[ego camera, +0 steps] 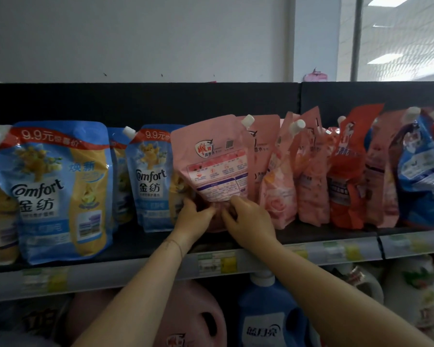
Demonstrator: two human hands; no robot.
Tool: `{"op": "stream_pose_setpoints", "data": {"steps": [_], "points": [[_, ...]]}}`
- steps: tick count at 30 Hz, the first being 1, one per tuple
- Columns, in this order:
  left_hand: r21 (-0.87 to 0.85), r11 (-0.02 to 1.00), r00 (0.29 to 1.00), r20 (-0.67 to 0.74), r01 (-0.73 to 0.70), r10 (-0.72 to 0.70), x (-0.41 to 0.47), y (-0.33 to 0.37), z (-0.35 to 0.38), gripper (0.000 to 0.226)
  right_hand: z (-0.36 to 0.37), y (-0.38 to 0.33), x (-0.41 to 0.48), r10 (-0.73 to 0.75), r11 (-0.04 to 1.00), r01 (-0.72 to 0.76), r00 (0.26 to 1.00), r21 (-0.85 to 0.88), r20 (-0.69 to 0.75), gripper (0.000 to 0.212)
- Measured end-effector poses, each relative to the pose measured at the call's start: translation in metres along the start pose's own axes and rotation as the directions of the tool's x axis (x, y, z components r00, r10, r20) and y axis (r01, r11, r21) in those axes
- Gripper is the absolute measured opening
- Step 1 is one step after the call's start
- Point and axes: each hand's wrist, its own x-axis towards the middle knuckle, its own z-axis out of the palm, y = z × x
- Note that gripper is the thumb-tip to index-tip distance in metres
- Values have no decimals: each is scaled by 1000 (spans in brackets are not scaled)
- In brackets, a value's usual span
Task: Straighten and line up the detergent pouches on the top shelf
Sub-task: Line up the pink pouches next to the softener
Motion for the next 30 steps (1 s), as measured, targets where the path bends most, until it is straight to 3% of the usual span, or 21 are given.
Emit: {"op": "stream_pose_setpoints", "data": {"steps": [2,5,7,13,19,22,25,30], "points": [[56,998,1000,20,1,-2,1,-1,-1,79,1,1,-1,-30,999,30,999,12,-20,32],[201,973,994,22,-111,109,-3,1,-1,32,3,1,0,-81,997,80,994,-6,-68,30],[294,941,984,-6,-166,176,-3,0,-2,22,5,2,0,-126,992,126,989,-15,-81,28],[376,909,970,-83,-180,226,-3,-1,-1,23,10,4,1,-204,978,197,971,-64,-127,23],[480,853,959,-76,-204,272,-4,-5,4,24,14,5,1,-212,975,199,969,-101,-131,28],[638,750,957,-71,-172,280,-4,-6,8,24,13,3,0,-188,980,181,979,-80,-84,26],[682,701,932,-82,-205,353,-4,-9,7,22,13,3,0,-160,985,157,986,-65,-45,25],[634,732,900,-126,-250,416,-14,-7,5,20,8,0,1,-12,999,12,1000,34,-6,39]]}}
